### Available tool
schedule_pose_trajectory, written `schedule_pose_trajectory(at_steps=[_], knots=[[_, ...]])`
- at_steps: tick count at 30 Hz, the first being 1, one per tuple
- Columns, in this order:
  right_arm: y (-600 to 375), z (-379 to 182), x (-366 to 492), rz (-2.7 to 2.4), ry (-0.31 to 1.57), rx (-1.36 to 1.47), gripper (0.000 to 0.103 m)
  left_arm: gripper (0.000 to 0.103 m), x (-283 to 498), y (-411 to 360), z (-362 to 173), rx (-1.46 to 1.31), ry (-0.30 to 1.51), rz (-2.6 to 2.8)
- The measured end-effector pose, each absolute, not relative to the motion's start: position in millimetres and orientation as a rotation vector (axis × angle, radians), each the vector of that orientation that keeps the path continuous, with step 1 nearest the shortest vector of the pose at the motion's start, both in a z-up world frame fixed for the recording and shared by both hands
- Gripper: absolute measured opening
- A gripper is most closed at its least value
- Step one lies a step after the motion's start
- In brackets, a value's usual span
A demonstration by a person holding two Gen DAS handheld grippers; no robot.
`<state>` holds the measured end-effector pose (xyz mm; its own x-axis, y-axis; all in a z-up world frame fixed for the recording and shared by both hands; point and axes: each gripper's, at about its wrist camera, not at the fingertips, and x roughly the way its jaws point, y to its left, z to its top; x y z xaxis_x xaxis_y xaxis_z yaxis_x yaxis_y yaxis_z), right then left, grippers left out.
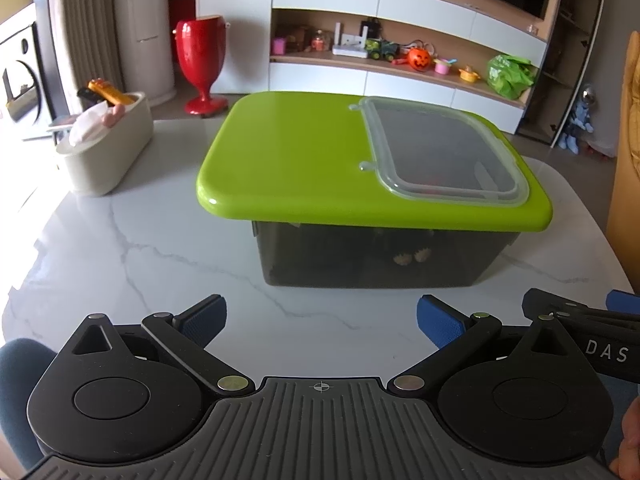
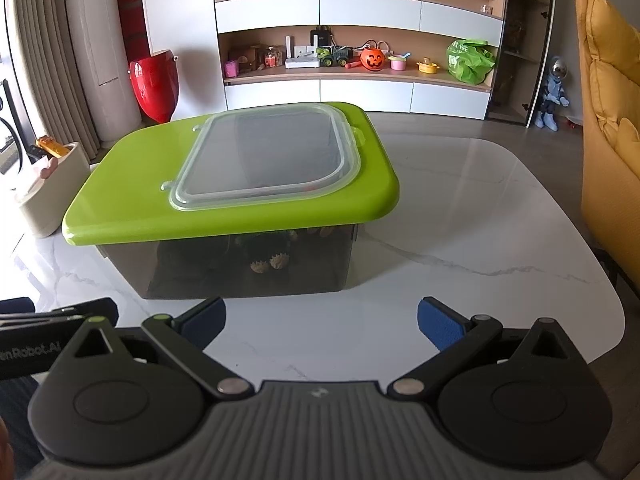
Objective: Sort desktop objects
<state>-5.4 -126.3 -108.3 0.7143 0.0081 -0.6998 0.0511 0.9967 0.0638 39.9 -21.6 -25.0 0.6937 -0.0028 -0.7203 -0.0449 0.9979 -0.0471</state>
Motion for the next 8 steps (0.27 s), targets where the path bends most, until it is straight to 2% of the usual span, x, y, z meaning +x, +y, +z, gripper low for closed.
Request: schedule_pose_trajectory(at_steps=[8], knots=[[-126.4,-108.3,-6.9,-0.022,0.777,0.082,0.103,0.103,37.5,-25.5,-24.3,-0.035,0.79,0.032]])
